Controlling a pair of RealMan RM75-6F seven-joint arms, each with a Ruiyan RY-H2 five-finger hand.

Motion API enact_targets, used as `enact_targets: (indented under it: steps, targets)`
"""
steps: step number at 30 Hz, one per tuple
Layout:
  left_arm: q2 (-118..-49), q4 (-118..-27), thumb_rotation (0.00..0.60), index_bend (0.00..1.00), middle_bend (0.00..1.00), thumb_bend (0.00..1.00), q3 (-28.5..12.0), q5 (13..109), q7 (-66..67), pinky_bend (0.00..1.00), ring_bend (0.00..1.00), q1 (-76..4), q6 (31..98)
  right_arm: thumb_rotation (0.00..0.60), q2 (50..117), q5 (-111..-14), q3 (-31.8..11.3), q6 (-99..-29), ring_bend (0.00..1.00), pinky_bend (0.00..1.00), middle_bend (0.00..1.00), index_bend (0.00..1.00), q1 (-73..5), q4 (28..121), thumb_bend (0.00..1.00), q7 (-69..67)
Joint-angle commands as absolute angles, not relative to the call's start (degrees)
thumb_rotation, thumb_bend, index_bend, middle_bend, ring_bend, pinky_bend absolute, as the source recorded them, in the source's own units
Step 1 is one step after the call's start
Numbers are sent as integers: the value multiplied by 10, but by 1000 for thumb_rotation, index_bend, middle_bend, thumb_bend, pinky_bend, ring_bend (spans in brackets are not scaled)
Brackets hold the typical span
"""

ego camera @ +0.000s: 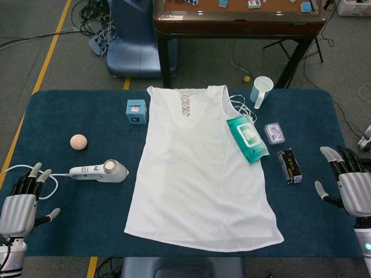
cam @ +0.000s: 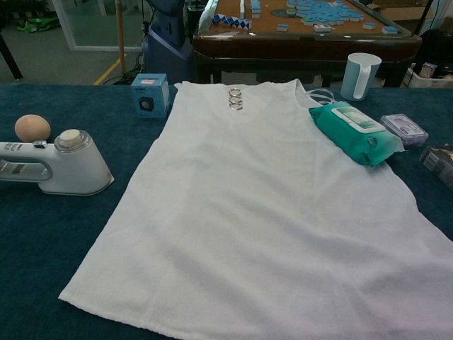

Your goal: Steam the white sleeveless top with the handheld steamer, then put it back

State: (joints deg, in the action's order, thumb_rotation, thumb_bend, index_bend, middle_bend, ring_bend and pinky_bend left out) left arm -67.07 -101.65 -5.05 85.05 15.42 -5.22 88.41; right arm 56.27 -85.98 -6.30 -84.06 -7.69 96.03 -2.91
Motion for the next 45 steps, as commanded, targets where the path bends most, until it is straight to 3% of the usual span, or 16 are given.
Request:
enact_targets:
  steps: [1, 9, 24, 38, 45]
  targets:
    - [-674, -1017, 600, 127, 17, 0, -58, 843, 159, 94, 0, -64, 871, 600, 550, -845, -82, -846, 16, 0, 138, 0, -85, 976, 382, 2]
    - [-691, -1006, 600, 98, 16, 0, -76, 806, 182, 93, 0, -106, 809, 600, 521, -832, -107, -837, 16, 0, 131, 0, -105, 998, 382, 26]
    - [-783, -909, 600, 68, 18, 0, -120, 708, 202, 93, 22, -191, 713, 600, 526, -838, -97, -823, 16, 0, 131, 0, -111, 991, 382, 11]
    - [-857, -812, 600, 187, 128, 0, -132, 654, 217, 93, 98, -236, 683, 600, 528, -835, -91, -825, 16, 0, 132, 0, -106, 981, 382, -3]
    - [-882, -770, 600, 205, 166, 50, -136, 645, 213, 94, 126, -249, 683, 600, 528, -833, -88, -821, 16, 0, 131, 0, -105, 977, 382, -8]
